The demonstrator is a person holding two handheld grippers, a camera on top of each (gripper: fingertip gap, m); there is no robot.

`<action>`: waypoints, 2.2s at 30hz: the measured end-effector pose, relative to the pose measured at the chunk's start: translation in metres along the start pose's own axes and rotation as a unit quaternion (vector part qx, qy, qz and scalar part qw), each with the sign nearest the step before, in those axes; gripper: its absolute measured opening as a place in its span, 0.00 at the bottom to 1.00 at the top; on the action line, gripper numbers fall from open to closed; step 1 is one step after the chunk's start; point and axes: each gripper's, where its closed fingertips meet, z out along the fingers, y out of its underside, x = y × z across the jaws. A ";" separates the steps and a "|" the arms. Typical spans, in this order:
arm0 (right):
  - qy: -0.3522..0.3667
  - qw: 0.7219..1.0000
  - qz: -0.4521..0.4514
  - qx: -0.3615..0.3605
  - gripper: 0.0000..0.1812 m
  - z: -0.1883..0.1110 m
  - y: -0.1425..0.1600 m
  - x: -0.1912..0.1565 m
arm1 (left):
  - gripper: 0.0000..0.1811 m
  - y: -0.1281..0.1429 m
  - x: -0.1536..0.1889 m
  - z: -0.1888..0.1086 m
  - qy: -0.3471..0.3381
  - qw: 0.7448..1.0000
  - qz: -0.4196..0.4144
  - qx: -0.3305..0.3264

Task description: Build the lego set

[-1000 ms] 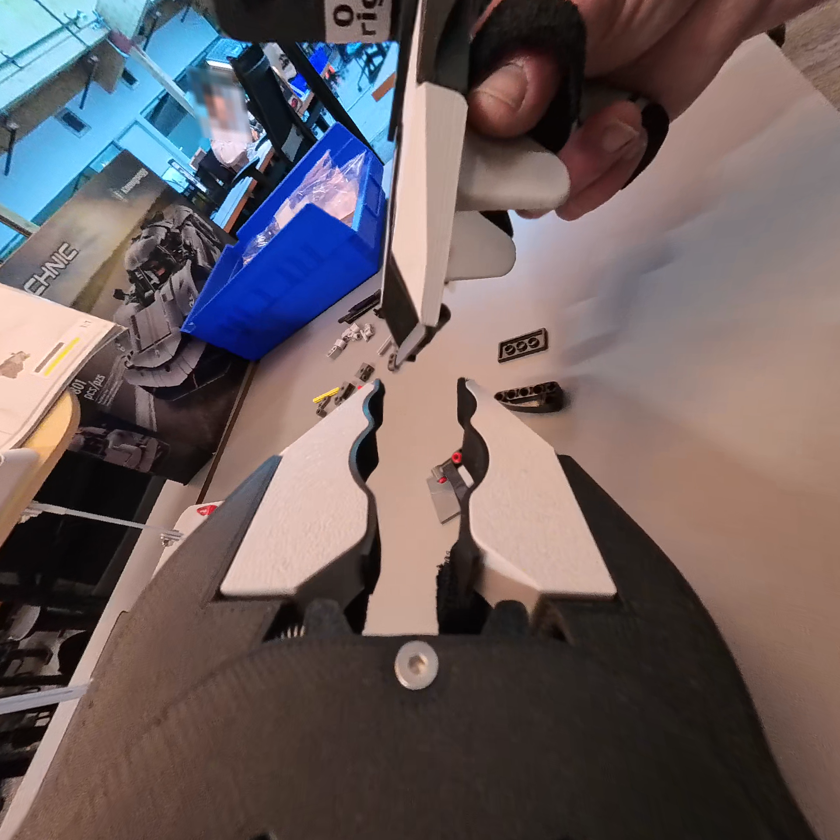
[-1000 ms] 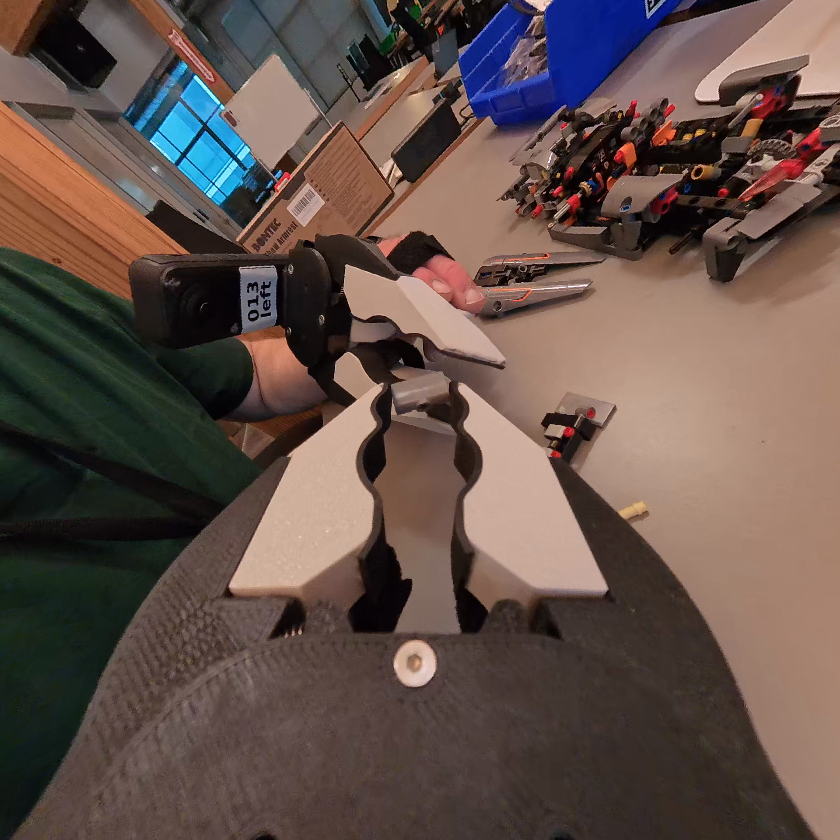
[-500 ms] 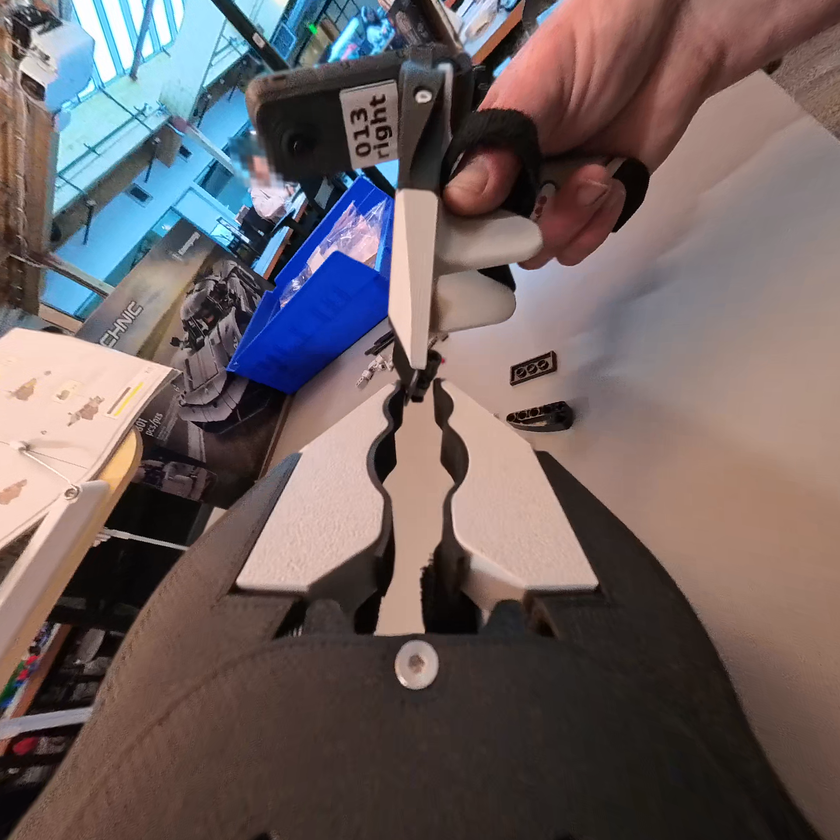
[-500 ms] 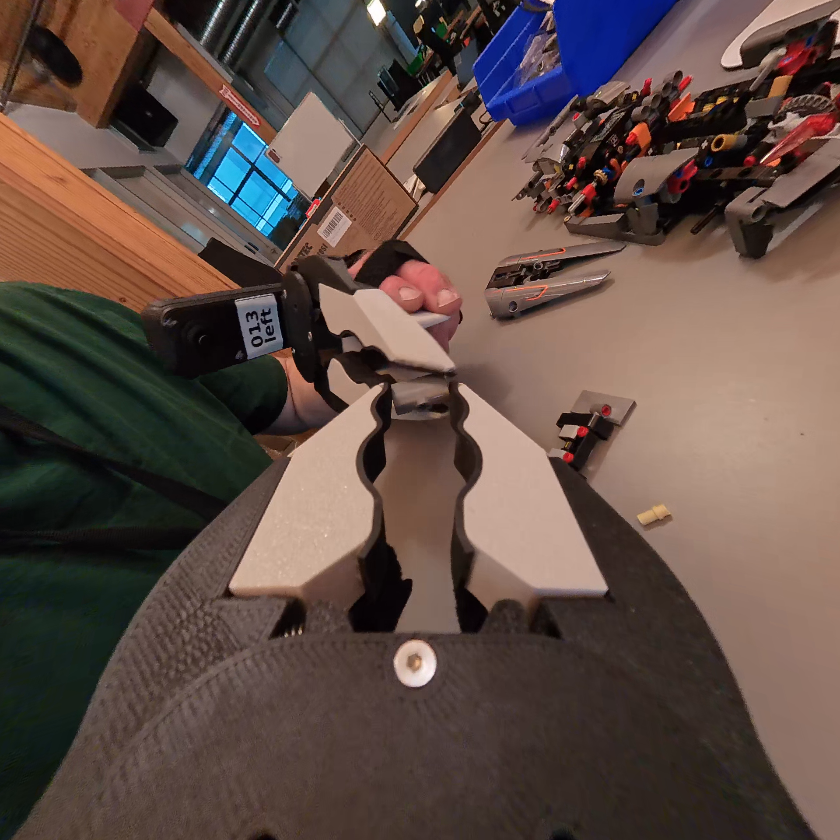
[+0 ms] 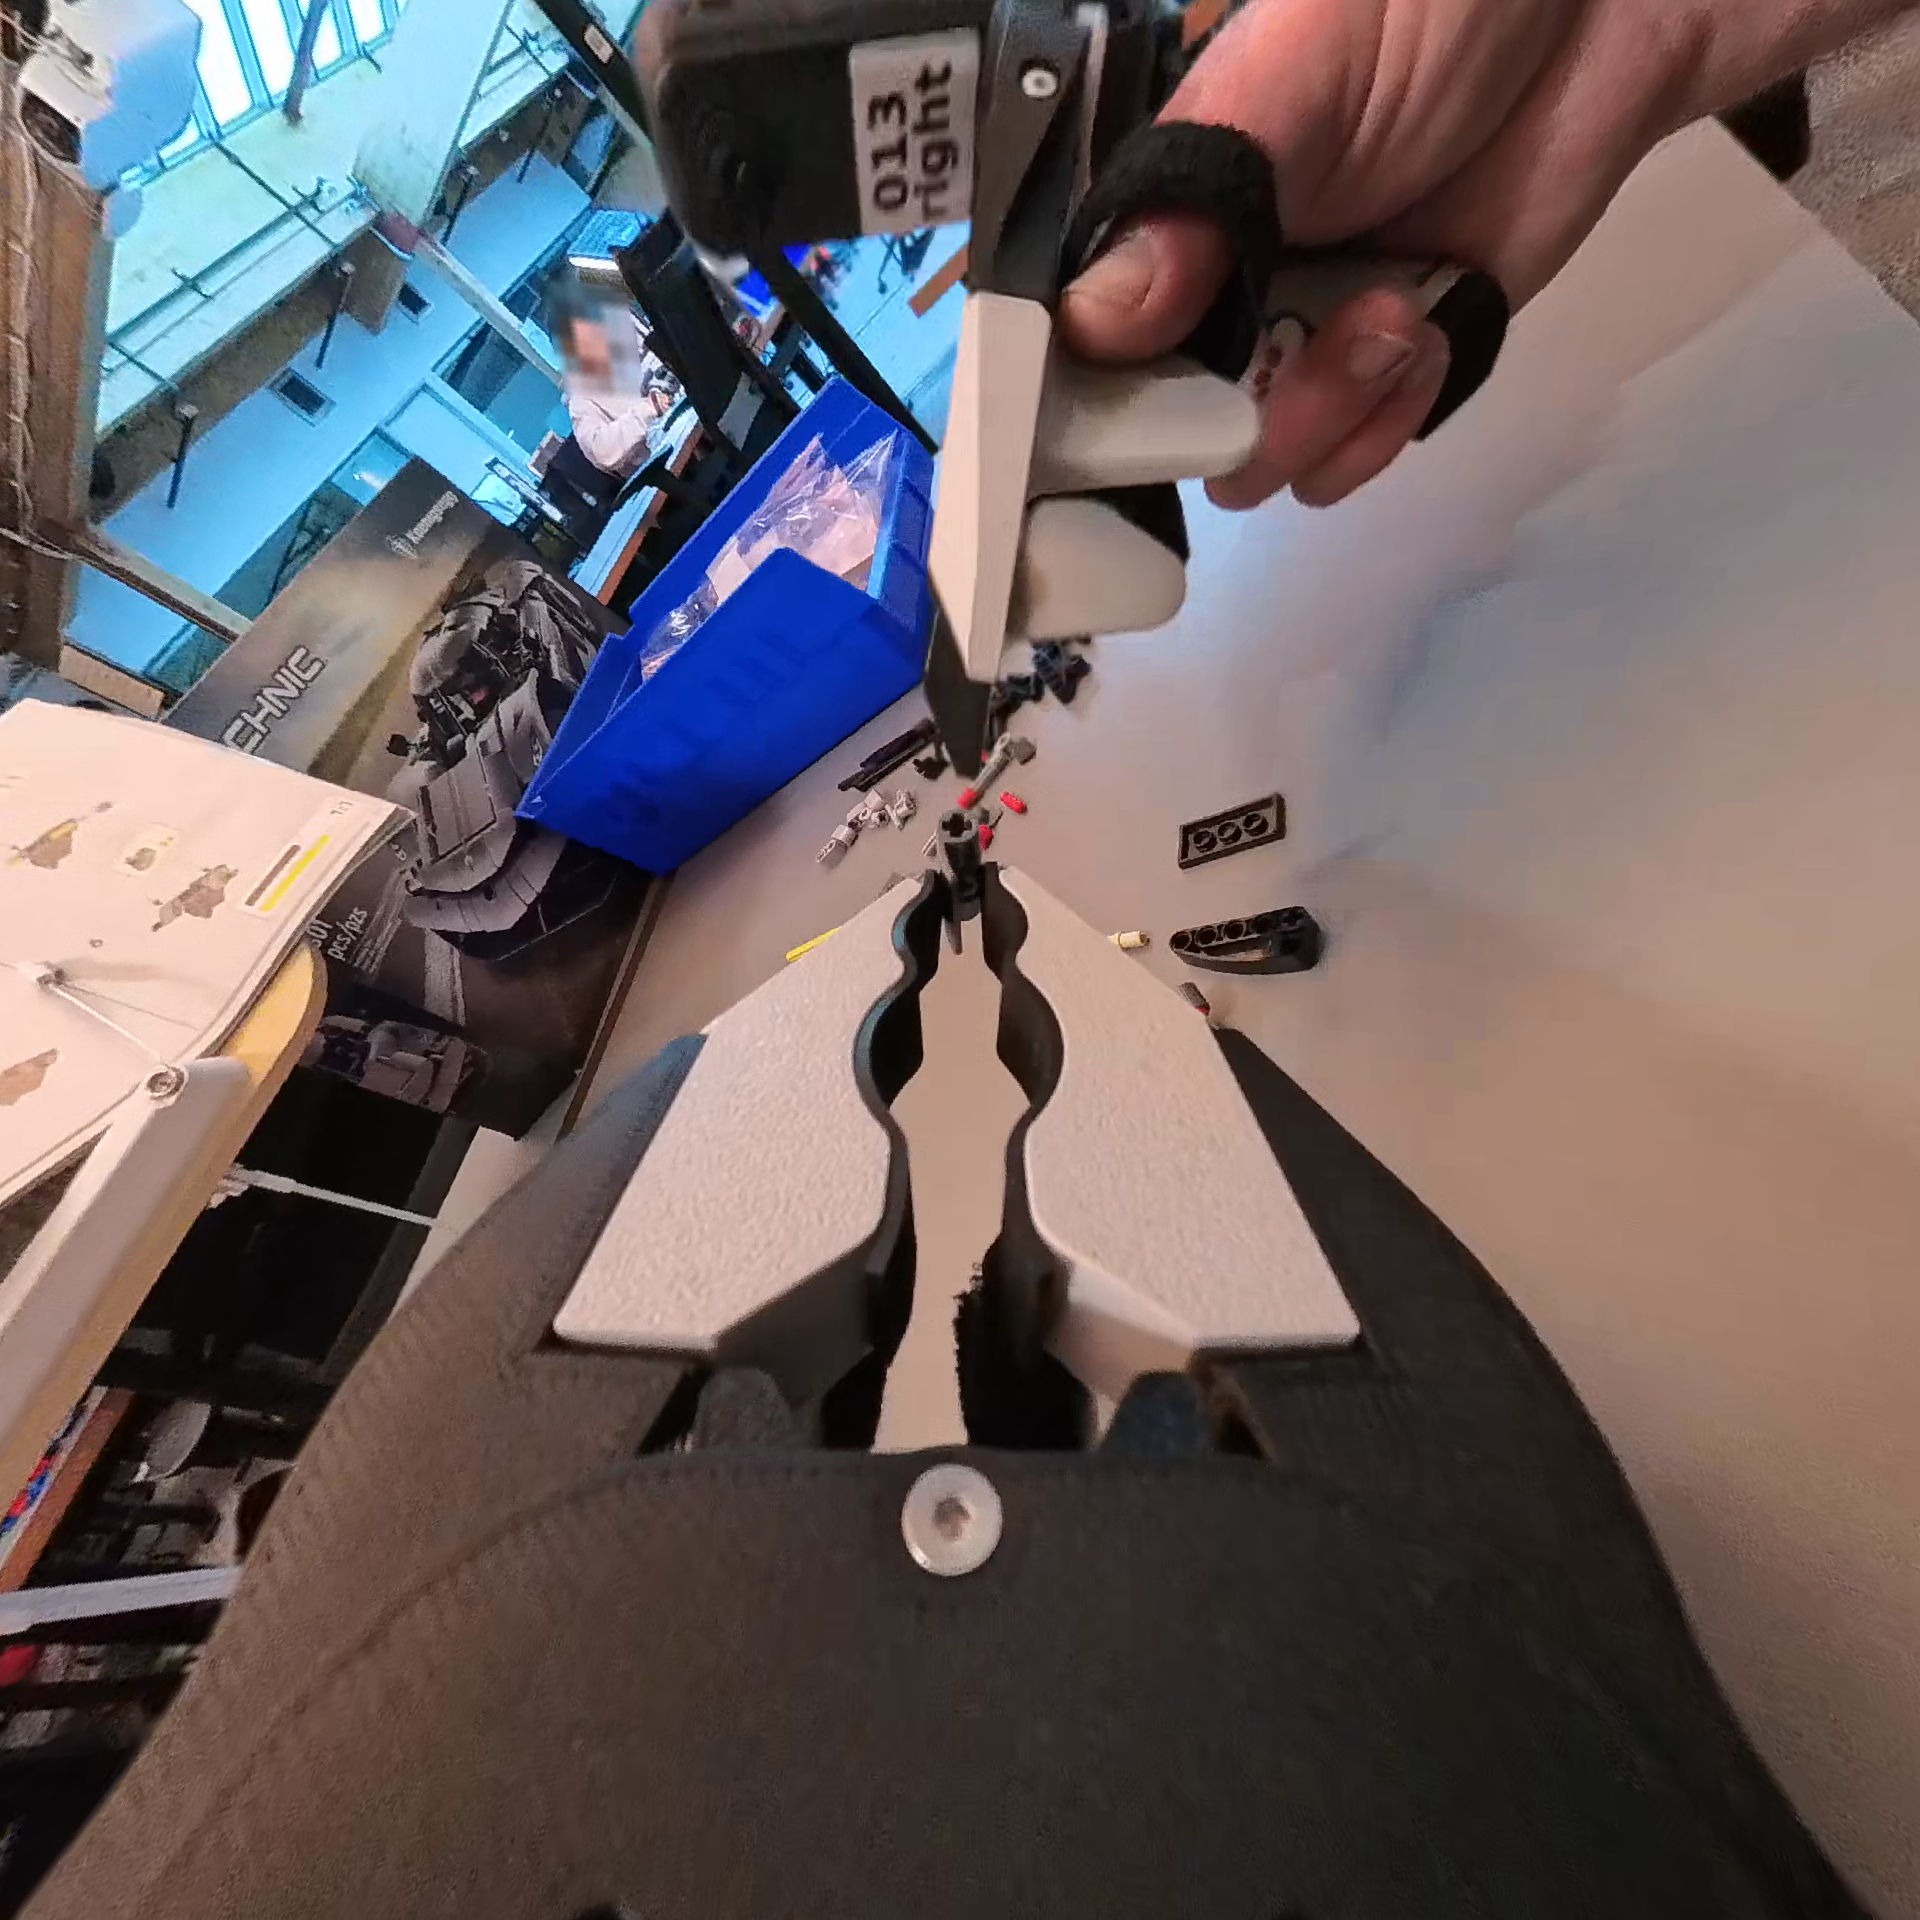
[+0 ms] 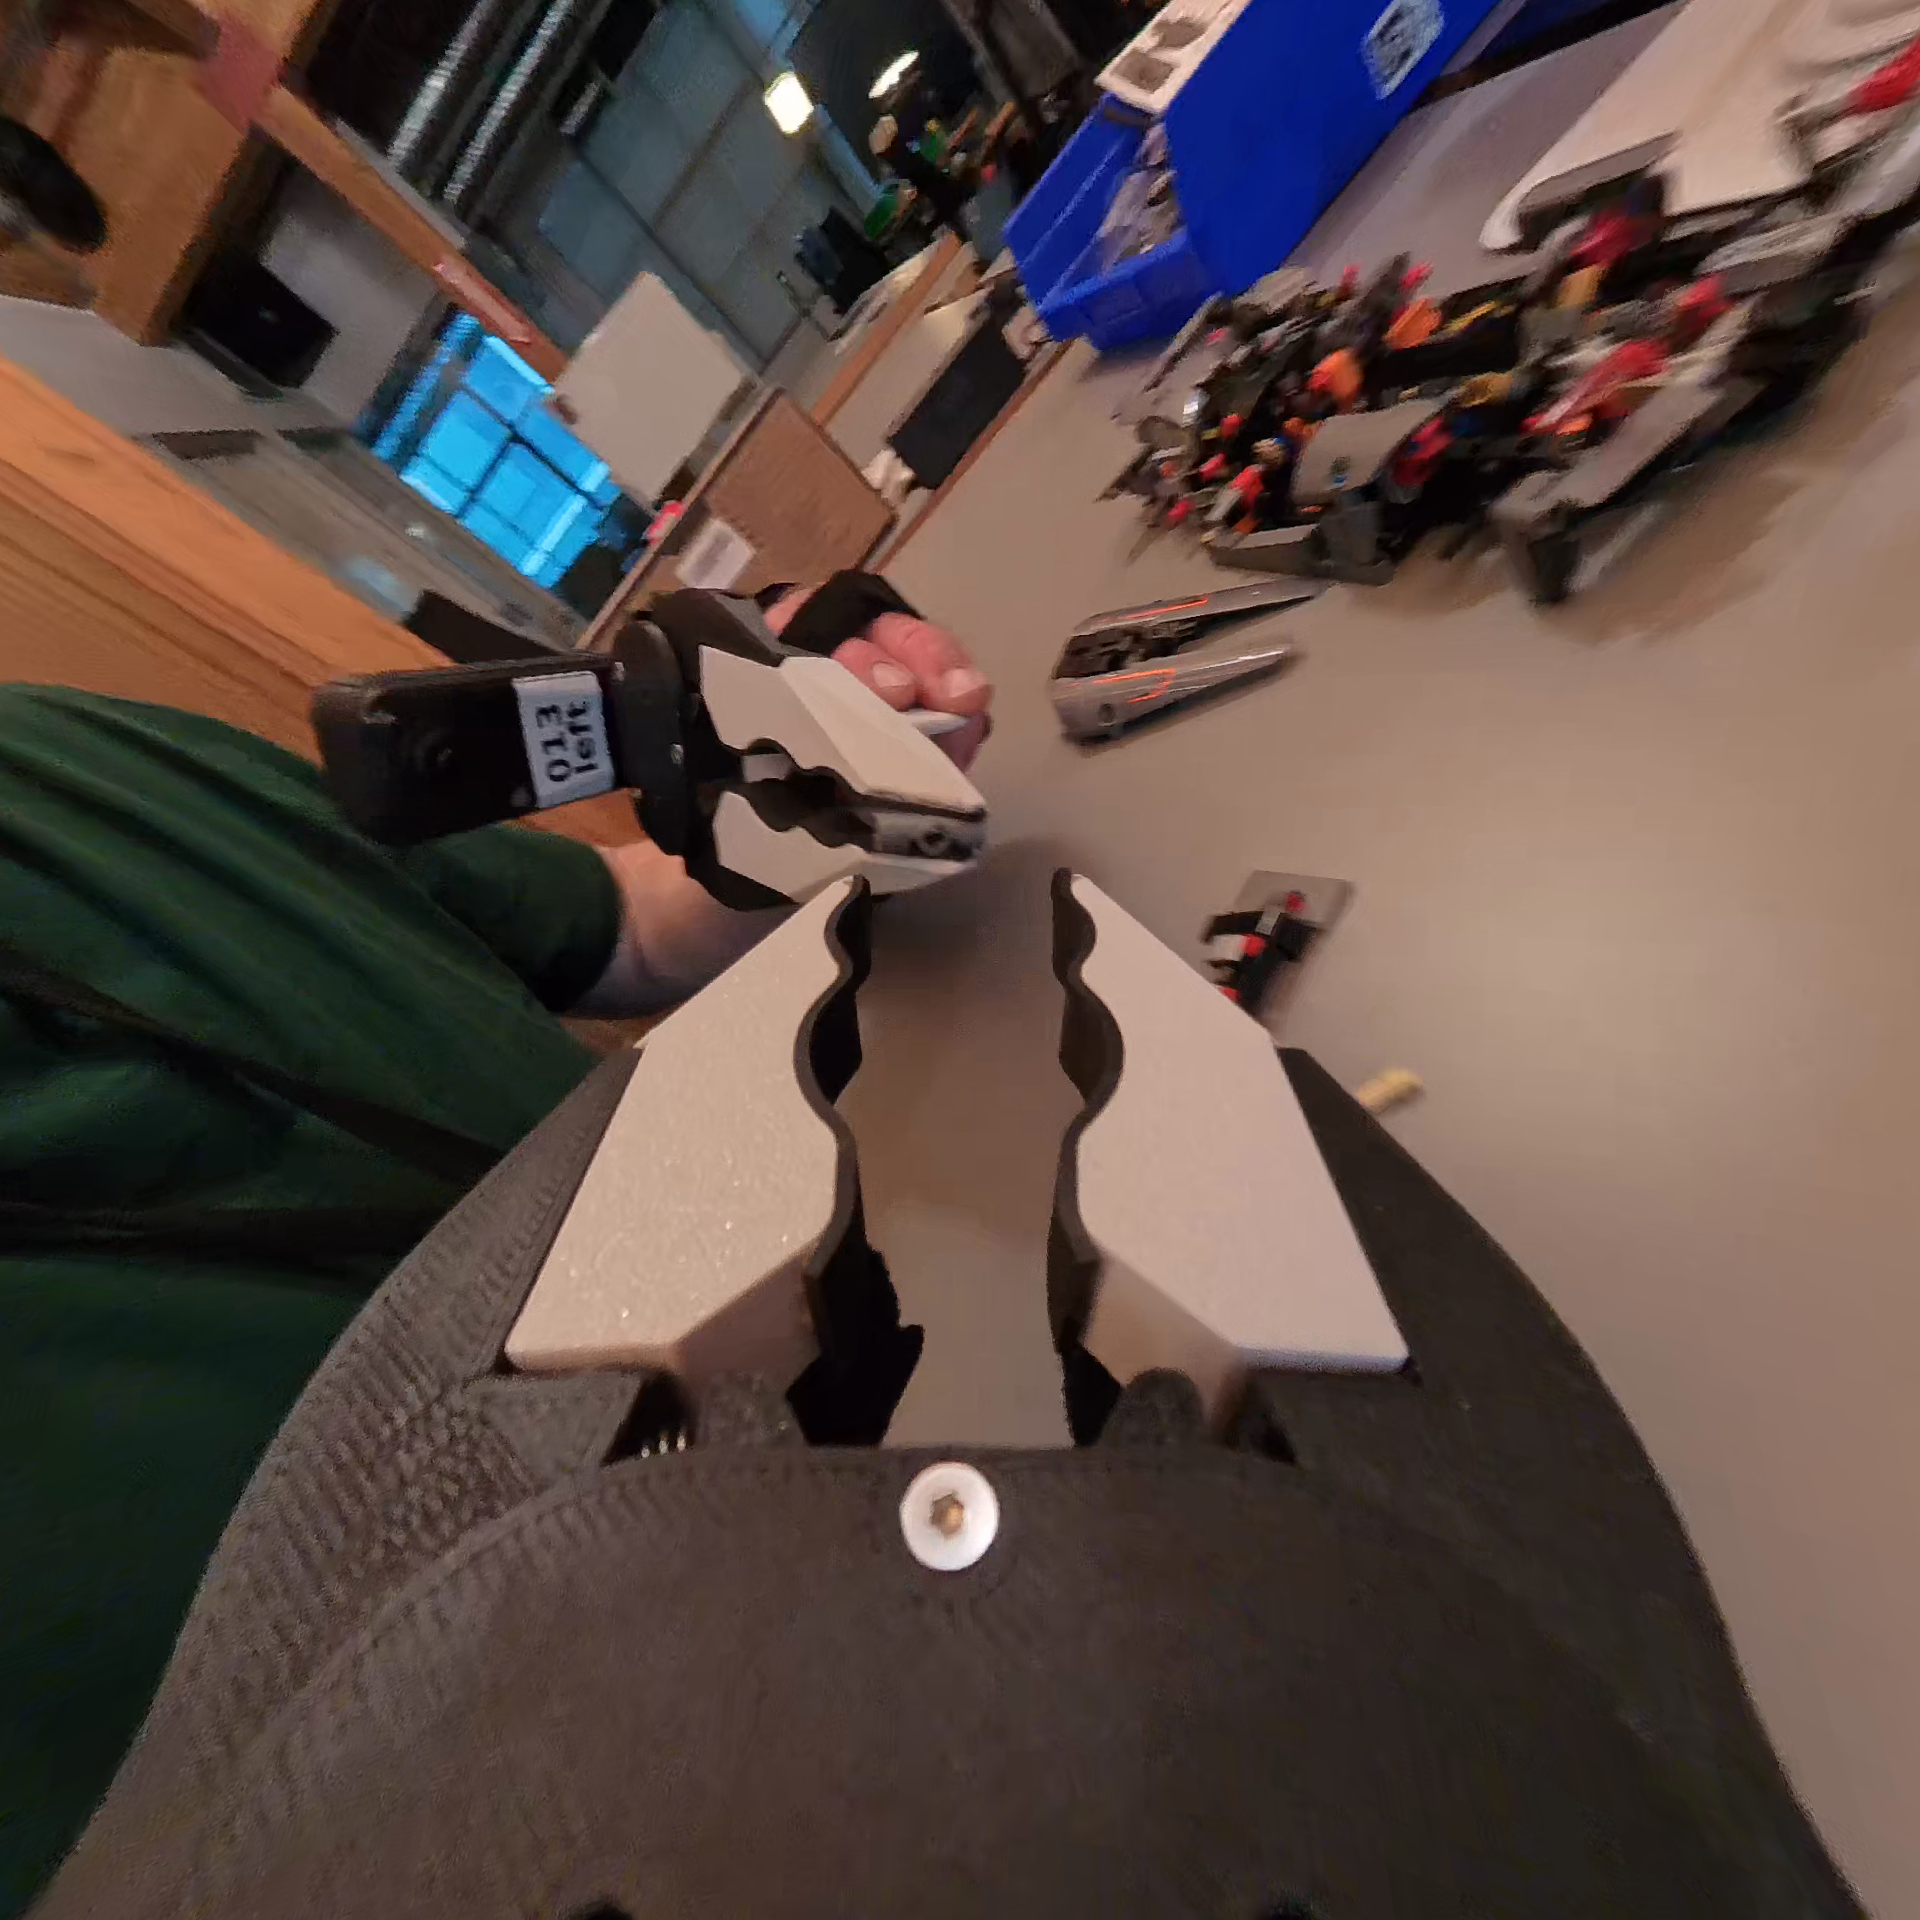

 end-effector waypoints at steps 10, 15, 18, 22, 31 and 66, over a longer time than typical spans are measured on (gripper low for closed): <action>0.326 0.932 -0.142 -0.071 0.12 -0.100 -0.008 0.089 | 0.03 0.013 -0.006 0.004 0.002 0.999 -0.037 -0.009; 0.423 0.892 -0.137 -0.083 0.11 -0.163 -0.007 0.118 | 0.03 0.015 -0.003 0.006 0.010 0.999 -0.044 -0.008; 0.425 0.892 -0.126 -0.085 0.10 -0.170 -0.001 0.131 | 0.03 0.017 -0.002 0.008 0.013 0.999 -0.044 -0.012; 0.432 0.880 -0.146 -0.129 0.11 -0.161 0.005 0.155 | 0.03 0.021 -0.003 0.008 0.013 0.998 -0.053 -0.014; 0.411 0.867 -0.193 -0.205 0.08 -0.147 0.005 0.194 | 0.03 0.023 -0.003 0.009 0.016 0.998 -0.060 -0.016; 0.292 0.881 -0.227 -0.296 0.09 -0.127 0.022 0.173 | 0.03 0.032 0.000 0.013 0.031 0.996 -0.079 -0.024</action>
